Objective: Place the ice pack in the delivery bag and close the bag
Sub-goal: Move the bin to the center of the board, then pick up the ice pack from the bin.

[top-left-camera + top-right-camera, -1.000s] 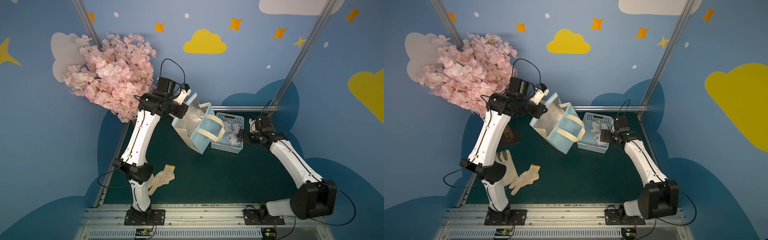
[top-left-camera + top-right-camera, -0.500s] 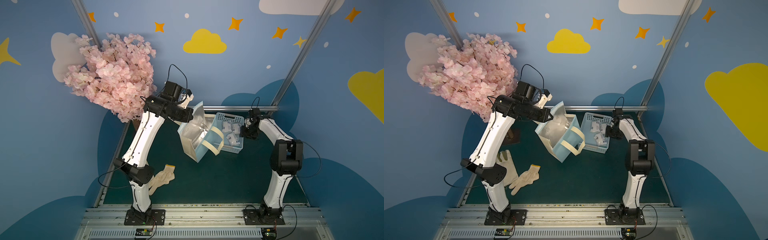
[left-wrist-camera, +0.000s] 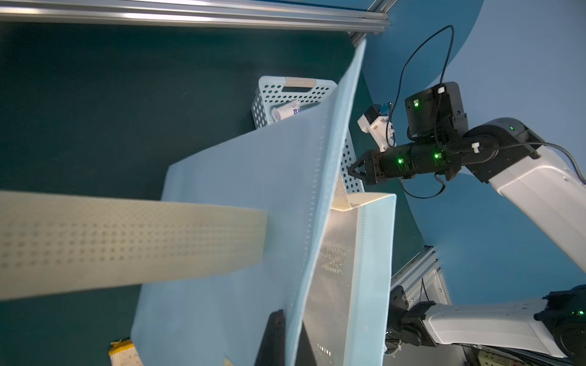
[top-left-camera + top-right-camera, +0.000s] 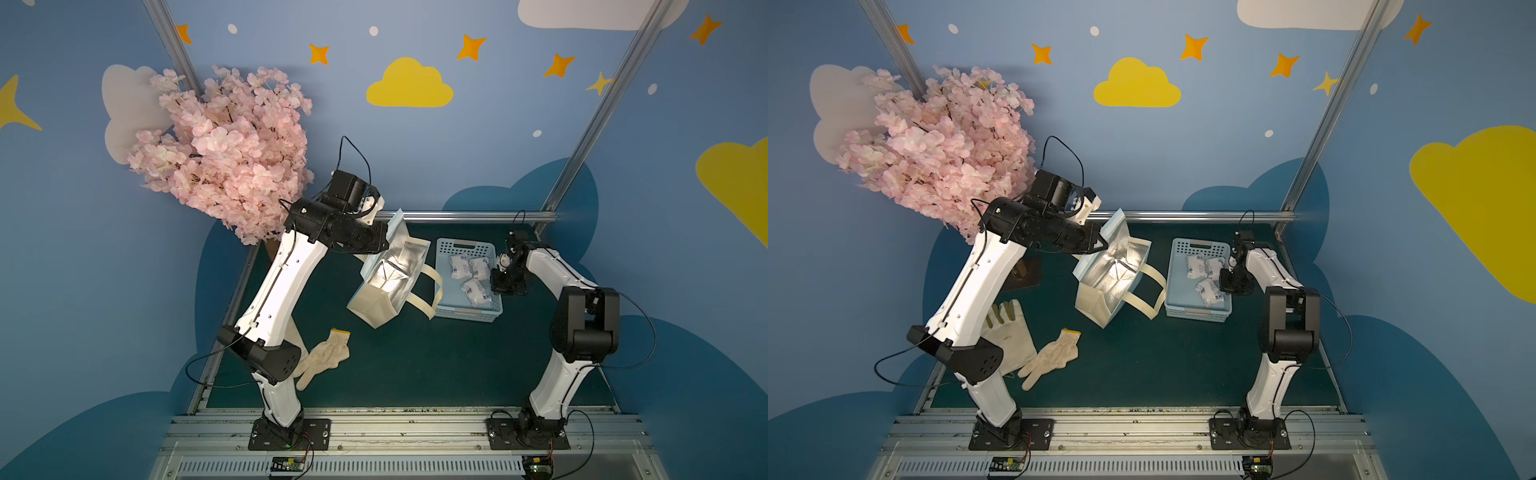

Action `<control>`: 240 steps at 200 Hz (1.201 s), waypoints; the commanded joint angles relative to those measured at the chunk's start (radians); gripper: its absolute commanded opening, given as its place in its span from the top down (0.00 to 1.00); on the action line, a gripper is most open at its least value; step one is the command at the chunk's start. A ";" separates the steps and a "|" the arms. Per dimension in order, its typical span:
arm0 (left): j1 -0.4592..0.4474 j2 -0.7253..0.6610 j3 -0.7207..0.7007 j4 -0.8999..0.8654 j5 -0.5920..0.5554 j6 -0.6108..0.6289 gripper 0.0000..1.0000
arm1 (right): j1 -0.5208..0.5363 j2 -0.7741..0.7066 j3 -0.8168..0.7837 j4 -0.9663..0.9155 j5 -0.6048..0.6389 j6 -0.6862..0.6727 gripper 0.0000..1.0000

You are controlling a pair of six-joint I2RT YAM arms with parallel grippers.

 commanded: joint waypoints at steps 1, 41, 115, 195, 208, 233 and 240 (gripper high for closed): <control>-0.022 -0.028 -0.037 0.017 0.020 -0.052 0.97 | -0.059 -0.094 -0.080 -0.070 0.084 -0.034 1.00; -0.055 -0.005 -0.063 0.028 0.046 -0.077 0.97 | -0.093 -0.227 -0.066 -0.095 0.078 -0.067 0.48; -0.062 0.035 -0.085 0.080 0.089 -0.153 0.97 | 0.087 -0.196 0.039 -0.238 0.027 -0.081 0.18; -0.062 0.020 -0.249 0.278 0.127 -0.211 0.97 | 0.110 0.100 0.062 -0.168 0.044 -0.079 0.10; -0.061 0.018 -0.250 0.277 0.125 -0.208 0.97 | 0.110 0.131 0.069 -0.159 0.049 -0.078 0.11; -0.059 0.014 -0.254 0.278 0.130 -0.210 0.97 | 0.115 0.173 0.072 -0.144 0.053 -0.072 0.21; -0.059 0.014 -0.254 0.278 0.131 -0.210 0.97 | 0.115 0.178 0.070 -0.137 0.054 -0.070 0.28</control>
